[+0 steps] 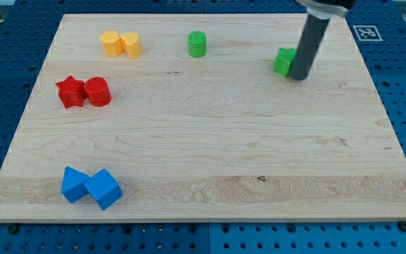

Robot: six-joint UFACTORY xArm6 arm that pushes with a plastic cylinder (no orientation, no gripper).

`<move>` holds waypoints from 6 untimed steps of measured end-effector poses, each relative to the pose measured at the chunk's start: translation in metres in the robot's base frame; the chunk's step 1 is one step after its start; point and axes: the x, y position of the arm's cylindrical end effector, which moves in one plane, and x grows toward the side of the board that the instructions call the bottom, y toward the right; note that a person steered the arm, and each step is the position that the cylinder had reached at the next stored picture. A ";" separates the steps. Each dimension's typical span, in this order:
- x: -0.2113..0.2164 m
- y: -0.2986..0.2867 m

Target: Slide the green star left a bit

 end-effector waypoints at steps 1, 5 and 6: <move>0.004 0.008; -0.043 -0.036; -0.039 -0.010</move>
